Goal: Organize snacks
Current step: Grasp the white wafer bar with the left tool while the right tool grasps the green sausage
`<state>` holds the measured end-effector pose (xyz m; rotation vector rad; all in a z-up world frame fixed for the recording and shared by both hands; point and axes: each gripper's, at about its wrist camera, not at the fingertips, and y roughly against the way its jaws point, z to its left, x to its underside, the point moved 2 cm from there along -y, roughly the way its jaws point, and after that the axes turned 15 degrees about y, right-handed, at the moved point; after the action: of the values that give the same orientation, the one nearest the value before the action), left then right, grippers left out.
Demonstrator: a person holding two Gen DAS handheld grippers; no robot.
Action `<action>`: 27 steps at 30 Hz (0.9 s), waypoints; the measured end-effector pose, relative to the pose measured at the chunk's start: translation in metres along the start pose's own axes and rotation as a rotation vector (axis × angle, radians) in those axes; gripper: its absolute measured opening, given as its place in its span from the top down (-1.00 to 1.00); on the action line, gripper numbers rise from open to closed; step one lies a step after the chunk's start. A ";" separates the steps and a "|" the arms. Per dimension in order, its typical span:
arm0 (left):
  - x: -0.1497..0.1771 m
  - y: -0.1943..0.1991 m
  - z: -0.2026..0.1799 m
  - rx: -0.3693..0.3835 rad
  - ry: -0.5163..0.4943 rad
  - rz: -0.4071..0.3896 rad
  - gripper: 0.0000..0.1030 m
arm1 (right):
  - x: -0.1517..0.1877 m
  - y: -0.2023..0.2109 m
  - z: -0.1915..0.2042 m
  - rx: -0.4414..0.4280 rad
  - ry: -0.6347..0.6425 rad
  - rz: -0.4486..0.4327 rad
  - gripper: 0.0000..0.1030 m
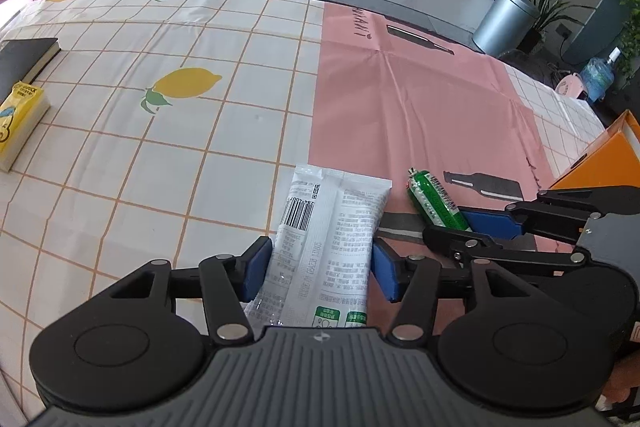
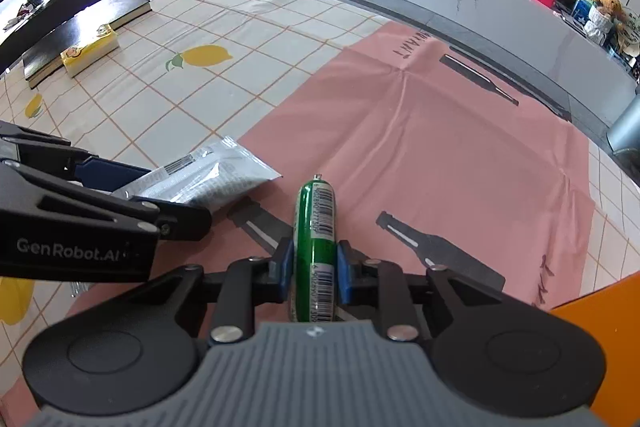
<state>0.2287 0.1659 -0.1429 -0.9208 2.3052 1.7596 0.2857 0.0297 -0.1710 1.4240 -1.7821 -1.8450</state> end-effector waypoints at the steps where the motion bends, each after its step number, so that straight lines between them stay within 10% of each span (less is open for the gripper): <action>1: 0.001 0.000 -0.002 -0.009 -0.016 -0.002 -0.25 | 0.003 0.002 -0.001 0.003 -0.011 0.009 0.62; 17: 0.016 -0.002 -0.022 -0.109 -0.170 -0.048 -0.11 | 0.072 0.050 -0.002 0.032 -0.306 0.038 0.63; 27: 0.037 0.045 -0.045 0.096 -0.085 -0.056 -0.10 | 0.112 0.105 0.003 0.043 -0.349 -0.025 0.63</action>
<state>0.1882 0.1169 -0.1055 -0.8685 2.2661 1.6186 0.1785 -0.0743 -0.1352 1.1978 -1.9745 -2.1907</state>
